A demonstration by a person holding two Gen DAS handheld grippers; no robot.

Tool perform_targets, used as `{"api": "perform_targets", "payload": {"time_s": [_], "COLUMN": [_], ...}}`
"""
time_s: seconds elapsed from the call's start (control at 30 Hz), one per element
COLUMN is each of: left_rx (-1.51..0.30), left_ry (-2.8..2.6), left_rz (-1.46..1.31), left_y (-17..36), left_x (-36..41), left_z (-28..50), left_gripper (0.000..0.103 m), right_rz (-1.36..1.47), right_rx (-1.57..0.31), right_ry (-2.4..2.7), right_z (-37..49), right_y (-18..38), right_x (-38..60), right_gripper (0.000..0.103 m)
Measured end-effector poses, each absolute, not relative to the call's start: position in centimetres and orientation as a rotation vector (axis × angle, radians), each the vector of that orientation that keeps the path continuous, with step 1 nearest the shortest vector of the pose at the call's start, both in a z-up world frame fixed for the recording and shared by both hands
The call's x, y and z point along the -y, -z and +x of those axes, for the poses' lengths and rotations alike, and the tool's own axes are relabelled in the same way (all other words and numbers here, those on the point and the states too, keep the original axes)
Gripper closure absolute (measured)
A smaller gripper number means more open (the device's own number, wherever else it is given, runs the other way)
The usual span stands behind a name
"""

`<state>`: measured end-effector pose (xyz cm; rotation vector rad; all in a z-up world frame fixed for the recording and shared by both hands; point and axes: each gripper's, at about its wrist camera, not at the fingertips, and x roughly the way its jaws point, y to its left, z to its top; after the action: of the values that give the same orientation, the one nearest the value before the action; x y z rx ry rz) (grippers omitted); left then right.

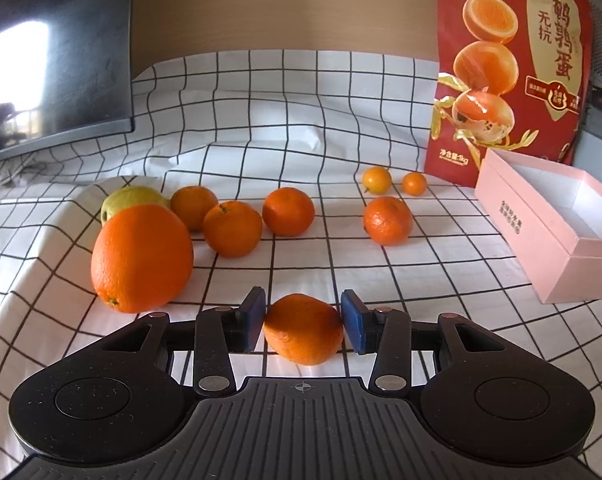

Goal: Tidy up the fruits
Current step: 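Grasp a mandarin orange with the left tool while the right tool holds the pear, then carry the pear and mandarin over the pink box and open both tools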

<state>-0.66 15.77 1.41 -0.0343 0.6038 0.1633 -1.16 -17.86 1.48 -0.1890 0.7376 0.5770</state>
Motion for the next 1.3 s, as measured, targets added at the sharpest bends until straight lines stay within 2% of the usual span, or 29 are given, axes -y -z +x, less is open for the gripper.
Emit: {"api": "perform_targets", "payload": {"time_s": [0.4, 0.57, 0.73, 0.93, 1.3], "left_rx": [-0.578, -0.585, -0.589, -0.62, -0.643], "left_ry": [-0.08, 0.073, 0.235, 0.336, 0.321], "left_rz": [-0.121, -0.138, -0.129, -0.114, -0.122], "left_y": [-1.4, -1.7, -1.9, -1.1, -0.8], "left_x": [-16.0, -13.2, -9.4, -6.1, -5.3], "left_z": [-2.8, -4.4, -6.1, -6.9, -7.1], "left_gripper": [0.058, 0.058, 0.058, 0.058, 0.058], "right_rz": [-0.232, -0.215, -0.207, -0.148, -0.159], "right_rx": [-0.708, -0.685, -0.672, -0.686, -0.683], "right_ry": [-0.566, -0.565, -0.562, -0.559, -0.573], "right_z": [-1.4, -1.4, -1.5, -1.4, -2.6], "right_y": [-1.5, -2.0, -2.4, -2.4, -2.4], "right_x": [17.2, 17.5, 18.0, 19.8, 21.5], "right_gripper": [0.045, 0.033, 0.032, 0.026, 0.024]}}
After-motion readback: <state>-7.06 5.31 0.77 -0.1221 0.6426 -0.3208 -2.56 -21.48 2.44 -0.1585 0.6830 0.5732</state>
